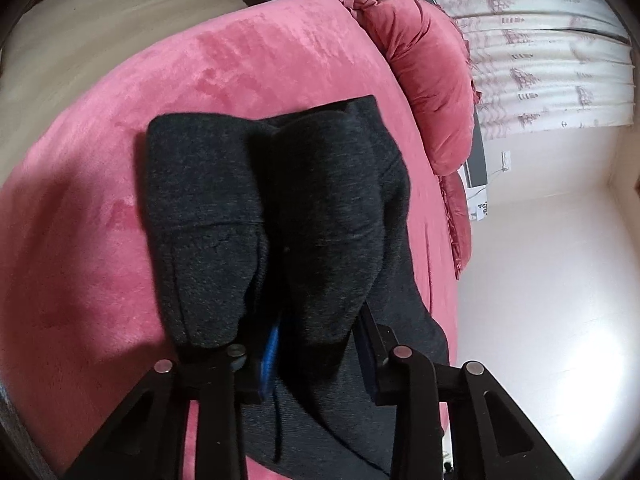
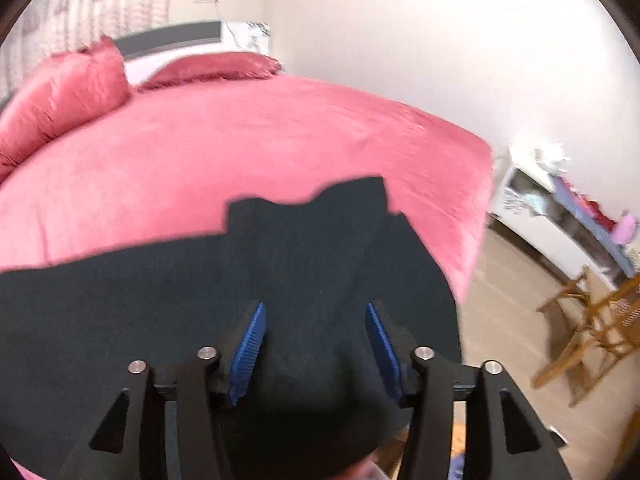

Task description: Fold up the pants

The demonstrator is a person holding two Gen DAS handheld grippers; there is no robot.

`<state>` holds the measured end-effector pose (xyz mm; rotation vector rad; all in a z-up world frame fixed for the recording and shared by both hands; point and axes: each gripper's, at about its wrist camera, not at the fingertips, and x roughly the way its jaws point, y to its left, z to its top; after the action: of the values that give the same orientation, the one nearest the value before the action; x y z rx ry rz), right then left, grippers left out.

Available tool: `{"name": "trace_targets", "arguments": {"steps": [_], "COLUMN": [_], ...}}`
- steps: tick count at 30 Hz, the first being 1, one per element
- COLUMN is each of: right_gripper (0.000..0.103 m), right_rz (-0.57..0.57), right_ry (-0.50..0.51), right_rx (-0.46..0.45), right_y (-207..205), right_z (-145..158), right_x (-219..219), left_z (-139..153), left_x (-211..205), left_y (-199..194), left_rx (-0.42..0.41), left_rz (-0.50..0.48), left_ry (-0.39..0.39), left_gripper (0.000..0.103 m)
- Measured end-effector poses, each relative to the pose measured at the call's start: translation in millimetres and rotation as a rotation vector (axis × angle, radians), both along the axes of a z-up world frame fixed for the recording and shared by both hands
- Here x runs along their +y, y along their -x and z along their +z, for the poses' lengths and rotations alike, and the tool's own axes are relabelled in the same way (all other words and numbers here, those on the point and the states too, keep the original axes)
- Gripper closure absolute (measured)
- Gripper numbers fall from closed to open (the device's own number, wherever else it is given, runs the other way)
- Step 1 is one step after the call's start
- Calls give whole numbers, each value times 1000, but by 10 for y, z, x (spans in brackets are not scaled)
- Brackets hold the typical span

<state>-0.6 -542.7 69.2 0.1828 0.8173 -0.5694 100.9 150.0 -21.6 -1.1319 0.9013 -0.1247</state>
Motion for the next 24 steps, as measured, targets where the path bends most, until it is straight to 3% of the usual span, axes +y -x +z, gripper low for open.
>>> {"name": "trace_targets", "arguments": {"steps": [2,5,8,9,11,14,17,19,20,24], "right_gripper": [44,44,48,67,91,95,96,96,96,95], "right_rz": [75,139,126,104,64,-20,-187,-327,-416,-565], "right_ry": [-72,-26,-15,-34,-123,-226,-264,-335,-424,-779], "right_rx": [12,117,231,252,214,26,-210,-316,-342,-329], "right_y": [-233,-680,-991,-977,-947,-542,271,839,1139,1704], "right_z": [-21,-199,-502,-599,-618,-353,-31,-24,-190,-1094], "right_x": [-29,-1,-44,-112,-286,-602,-944,-1149,-1319,-1599], "left_z": [-60,-95,-89,-102,-161,-200,-196,-205,-214,-240], "left_x": [6,2,-44,-37,1,-6,-4,-7,1,24], "left_y": [4,12,13,-2,77,69,75,79,84,99], "left_rx": [1,-5,-14,-13,-10,-10,-10,-9,-8,0], "left_rz": [10,15,11,13,17,16,18,21,23,30], "left_ry": [25,38,38,44,58,57,58,66,73,94], "left_gripper": [72,72,72,72,72,72,72,72,72,72]}}
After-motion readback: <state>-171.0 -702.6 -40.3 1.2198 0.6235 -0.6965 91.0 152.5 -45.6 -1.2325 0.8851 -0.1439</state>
